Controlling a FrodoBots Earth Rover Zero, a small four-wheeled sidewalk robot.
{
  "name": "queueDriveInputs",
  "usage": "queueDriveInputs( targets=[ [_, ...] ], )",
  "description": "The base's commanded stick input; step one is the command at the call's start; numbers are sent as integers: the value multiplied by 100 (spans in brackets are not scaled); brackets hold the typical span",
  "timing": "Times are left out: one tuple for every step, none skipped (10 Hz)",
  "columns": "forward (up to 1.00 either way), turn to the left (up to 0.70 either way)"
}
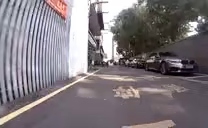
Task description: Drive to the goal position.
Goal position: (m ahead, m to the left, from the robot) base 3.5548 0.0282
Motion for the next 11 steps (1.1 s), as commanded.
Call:
queueDriveInputs(
  targets=[
    [70, 0],
    [70, 0],
    [70, 0],
    [70, 0],
    [70, 0],
    [70, 0],
    [70, 0],
    [70, 0],
    [70, 0],
    [70, 0],
    [70, 0]
  ],
)
